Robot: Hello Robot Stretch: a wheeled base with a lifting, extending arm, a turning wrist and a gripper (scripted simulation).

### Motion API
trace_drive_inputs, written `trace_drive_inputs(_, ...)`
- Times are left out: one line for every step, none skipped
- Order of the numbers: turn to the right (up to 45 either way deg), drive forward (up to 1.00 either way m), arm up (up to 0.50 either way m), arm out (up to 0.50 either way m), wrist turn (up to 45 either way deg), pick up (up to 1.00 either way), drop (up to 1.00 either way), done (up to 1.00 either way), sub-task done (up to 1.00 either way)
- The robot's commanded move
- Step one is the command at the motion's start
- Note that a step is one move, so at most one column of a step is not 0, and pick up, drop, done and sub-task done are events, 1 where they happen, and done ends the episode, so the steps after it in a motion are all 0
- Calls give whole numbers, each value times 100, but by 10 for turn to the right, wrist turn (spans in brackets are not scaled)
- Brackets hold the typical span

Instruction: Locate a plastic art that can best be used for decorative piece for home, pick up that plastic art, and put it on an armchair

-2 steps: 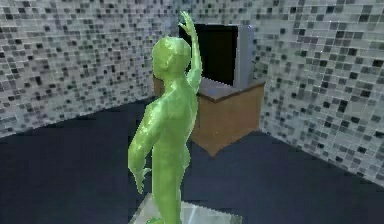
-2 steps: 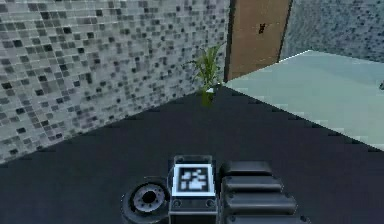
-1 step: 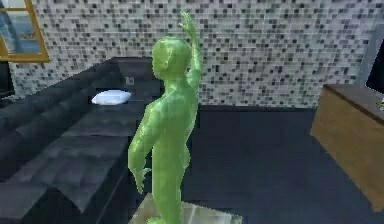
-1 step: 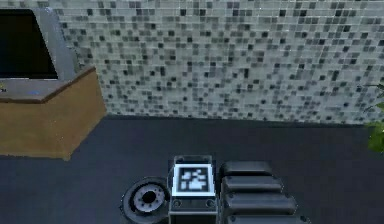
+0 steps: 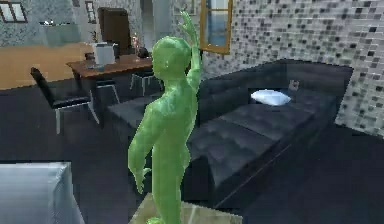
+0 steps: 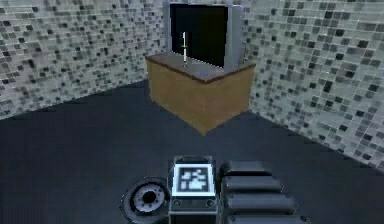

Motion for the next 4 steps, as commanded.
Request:
trace_drive_inputs(-300, 0, 0, 0, 0, 0, 0, 0, 0)
trace_drive_inputs(450, 0, 0, 0, 0, 0, 0, 0, 0)
trace_drive_inputs(450, 0, 0, 0, 0, 0, 0, 0, 0)
trace_drive_inputs(450, 0, 0, 0, 0, 0, 0, 0, 0)
